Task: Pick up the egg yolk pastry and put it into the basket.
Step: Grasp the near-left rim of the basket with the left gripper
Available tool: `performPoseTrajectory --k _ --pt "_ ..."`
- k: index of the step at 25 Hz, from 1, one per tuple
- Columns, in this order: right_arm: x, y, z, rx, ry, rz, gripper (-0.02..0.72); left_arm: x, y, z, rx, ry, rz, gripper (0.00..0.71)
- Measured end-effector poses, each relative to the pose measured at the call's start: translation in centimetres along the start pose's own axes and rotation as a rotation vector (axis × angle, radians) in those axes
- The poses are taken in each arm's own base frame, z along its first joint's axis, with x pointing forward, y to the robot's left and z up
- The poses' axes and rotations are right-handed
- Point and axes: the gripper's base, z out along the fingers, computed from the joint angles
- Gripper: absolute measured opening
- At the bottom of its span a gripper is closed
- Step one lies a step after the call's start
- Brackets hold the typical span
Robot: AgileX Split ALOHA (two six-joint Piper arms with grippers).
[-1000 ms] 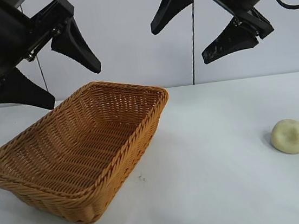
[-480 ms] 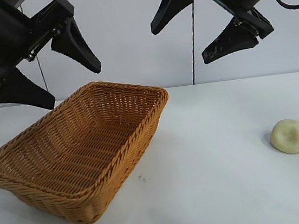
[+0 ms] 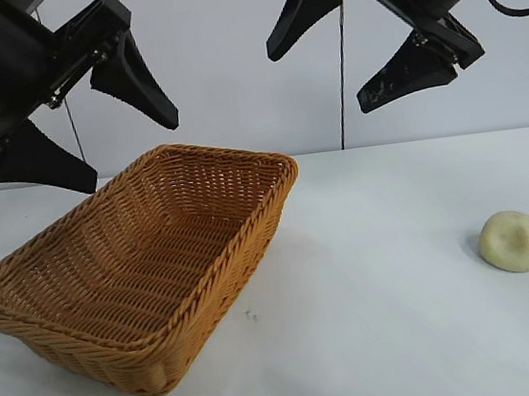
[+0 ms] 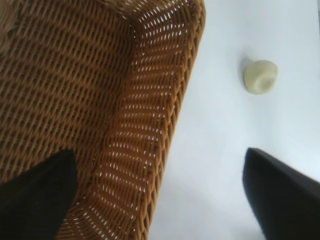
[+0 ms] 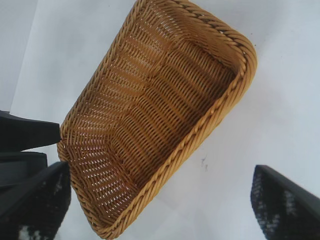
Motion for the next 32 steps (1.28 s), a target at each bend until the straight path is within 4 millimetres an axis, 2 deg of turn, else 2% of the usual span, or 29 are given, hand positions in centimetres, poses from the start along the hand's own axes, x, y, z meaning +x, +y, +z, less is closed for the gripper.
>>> performPoseTrajectory --k 5,14,17,20,25,28,32 --pt "0.0 0.0 0.0 0.000 0.000 0.000 0.696 0.1 0.1 -0.1 0.002 0.018 -0.019 0.647" --pt "0.0 0.0 0.0 0.000 0.000 0.000 0.696 1.4 0.7 -0.2 -0.080 0.153 -0.169 0.647" --pt "0.0 0.0 0.0 0.000 0.000 0.000 0.696 1.5 0.9 -0.9 -0.126 0.153 -0.212 0.647" --pt "0.0 0.0 0.0 0.001 -0.001 -0.001 0.696 1.7 0.7 -2.4 -0.161 0.110 -0.286 0.647" --pt "0.0 0.0 0.0 0.001 -0.001 -0.001 0.696 4.5 0.6 -3.9 -0.266 0.060 -0.442 0.647" --pt "0.0 0.0 0.0 0.001 -0.001 -0.001 0.696 6.5 0.6 -3.7 -0.340 0.030 -0.526 0.647" --pt "0.0 0.0 0.0 0.001 -0.001 -0.001 0.696 7.4 0.8 -3.1 -0.411 -0.049 -0.630 0.647"
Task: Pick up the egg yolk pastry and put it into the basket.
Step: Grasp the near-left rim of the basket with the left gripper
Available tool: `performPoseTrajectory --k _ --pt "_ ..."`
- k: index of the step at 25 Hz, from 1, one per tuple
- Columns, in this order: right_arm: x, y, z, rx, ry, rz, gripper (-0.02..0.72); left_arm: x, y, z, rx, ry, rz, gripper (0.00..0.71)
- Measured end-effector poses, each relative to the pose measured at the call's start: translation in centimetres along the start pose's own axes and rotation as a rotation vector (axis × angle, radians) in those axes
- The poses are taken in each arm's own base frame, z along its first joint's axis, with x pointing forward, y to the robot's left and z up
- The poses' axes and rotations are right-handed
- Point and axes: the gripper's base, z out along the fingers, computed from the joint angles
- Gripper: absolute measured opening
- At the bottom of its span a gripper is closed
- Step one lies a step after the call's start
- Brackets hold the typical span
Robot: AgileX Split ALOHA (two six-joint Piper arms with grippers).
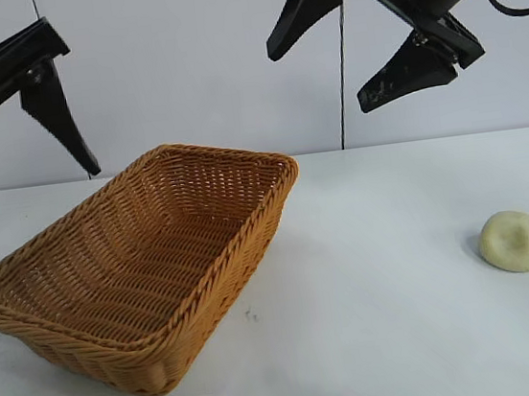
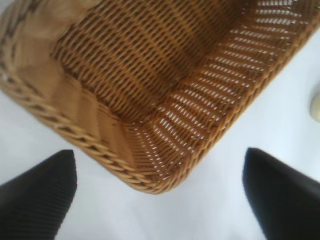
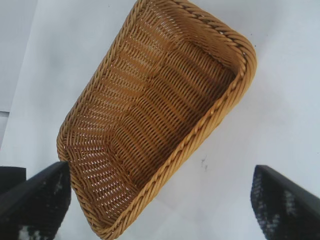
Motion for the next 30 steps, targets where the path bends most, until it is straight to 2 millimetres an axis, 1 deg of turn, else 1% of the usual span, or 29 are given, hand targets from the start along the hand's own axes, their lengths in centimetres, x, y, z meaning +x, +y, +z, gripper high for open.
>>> performPoseTrajectory --k 4,7,14,23,26,30 --pt "0.0 0.0 0.0 0.000 0.000 0.000 0.696 -0.7 0.2 0.0 -0.013 -0.093 -0.086 0.647" --pt "0.0 0.0 0.0 0.000 0.000 0.000 0.696 -1.1 0.2 -0.1 -0.020 -0.134 -0.084 0.647" --pt "0.0 0.0 0.0 0.000 0.000 0.000 0.696 -0.7 0.1 0.0 -0.008 -0.095 -0.139 0.647" --pt "0.0 0.0 0.0 -0.001 0.000 0.001 0.696 -0.7 0.1 0.1 -0.005 -0.091 -0.173 0.647" --pt "0.0 0.0 0.0 -0.001 0.000 0.001 0.696 -0.7 0.1 1.2 -0.040 -0.079 -0.178 0.647" --pt "0.0 0.0 0.0 -0.001 0.000 0.001 0.696 -0.7 0.3 3.6 -0.119 -0.056 -0.182 0.647"
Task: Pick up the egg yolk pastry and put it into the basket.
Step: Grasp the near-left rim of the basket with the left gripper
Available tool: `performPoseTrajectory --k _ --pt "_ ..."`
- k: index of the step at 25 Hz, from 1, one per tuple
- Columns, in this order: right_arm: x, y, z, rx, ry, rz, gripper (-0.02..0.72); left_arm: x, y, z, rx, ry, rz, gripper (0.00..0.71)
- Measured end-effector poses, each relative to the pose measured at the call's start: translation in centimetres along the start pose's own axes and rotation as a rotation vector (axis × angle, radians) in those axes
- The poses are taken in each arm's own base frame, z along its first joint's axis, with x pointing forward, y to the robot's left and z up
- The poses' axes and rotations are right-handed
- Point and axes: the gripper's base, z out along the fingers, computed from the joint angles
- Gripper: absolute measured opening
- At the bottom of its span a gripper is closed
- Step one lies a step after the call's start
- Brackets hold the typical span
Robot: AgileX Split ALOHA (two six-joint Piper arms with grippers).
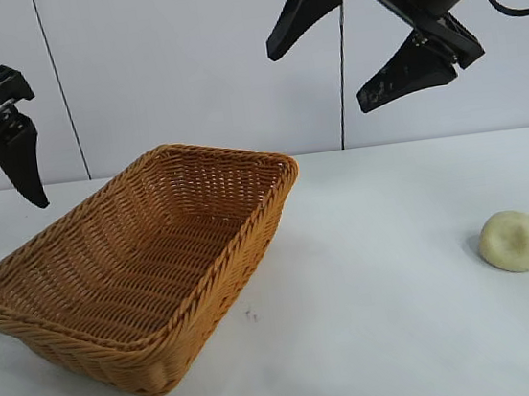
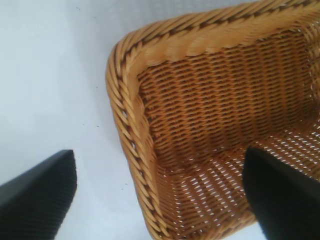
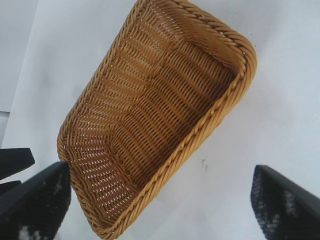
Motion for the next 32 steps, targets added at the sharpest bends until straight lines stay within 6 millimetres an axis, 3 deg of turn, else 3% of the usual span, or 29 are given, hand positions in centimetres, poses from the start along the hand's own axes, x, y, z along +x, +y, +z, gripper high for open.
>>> performPoseTrajectory --k 5,9,17,21,29,32 --pt "0.0 0.0 0.0 0.000 0.000 0.000 0.696 0.2 -0.1 3.4 -0.082 0.014 -0.022 0.647" --pt "0.0 0.0 0.0 0.000 0.000 0.000 0.696 0.3 -0.9 5.6 -0.027 0.015 -0.030 0.647" --pt "0.0 0.0 0.0 0.000 0.000 0.000 0.696 0.8 -0.4 8.4 -0.029 0.048 -0.117 0.647" --pt "0.0 0.0 0.0 0.000 0.000 0.000 0.696 1.2 0.9 9.4 -0.023 0.055 -0.144 0.647" --pt "0.0 0.0 0.0 0.000 -0.001 0.000 0.696 1.1 0.6 9.1 0.022 0.054 -0.113 0.644" --pt "0.0 0.0 0.0 0.000 -0.001 0.000 0.696 1.1 0.5 9.1 0.033 0.053 -0.113 0.608"
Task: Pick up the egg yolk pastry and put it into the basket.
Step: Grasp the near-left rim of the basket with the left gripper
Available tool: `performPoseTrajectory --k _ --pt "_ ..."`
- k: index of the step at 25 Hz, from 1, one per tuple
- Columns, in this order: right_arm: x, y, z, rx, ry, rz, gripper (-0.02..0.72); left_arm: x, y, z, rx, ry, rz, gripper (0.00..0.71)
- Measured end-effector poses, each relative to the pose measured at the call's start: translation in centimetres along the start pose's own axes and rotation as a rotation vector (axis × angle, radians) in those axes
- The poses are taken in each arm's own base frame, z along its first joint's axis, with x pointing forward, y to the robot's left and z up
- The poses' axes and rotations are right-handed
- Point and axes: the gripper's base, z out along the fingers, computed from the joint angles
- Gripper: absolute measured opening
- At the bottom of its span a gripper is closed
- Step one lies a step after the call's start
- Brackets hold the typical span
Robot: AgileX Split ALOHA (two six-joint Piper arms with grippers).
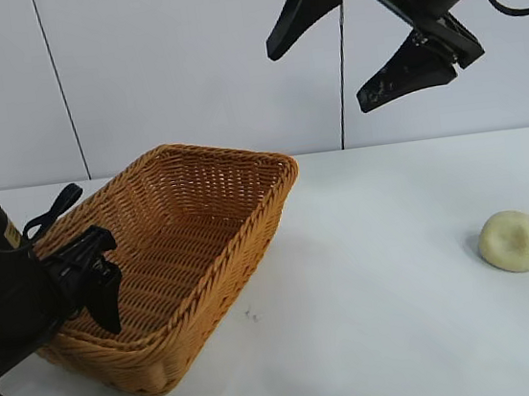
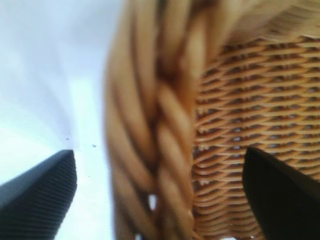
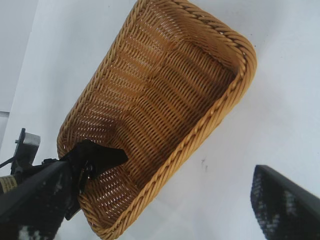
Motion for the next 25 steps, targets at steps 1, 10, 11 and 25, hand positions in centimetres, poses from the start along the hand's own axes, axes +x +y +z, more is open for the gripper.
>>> performPoseTrajectory --k 1,10,11,25 --pt "0.00 0.00 0.00 0.000 0.000 0.000 0.696 0.00 -0.01 0.00 0.001 0.000 0.000 0.594" --pt "0.00 0.00 0.00 0.000 0.000 0.000 0.696 0.02 -0.03 0.00 0.003 0.002 -0.006 0.356" --pt "0.00 0.00 0.00 0.000 0.000 0.000 0.696 0.02 -0.03 0.00 0.003 0.002 -0.006 0.323" --pt "0.00 0.01 0.00 -0.001 0.000 0.001 0.696 -0.47 -0.26 -0.66 0.029 -0.002 -0.031 0.097"
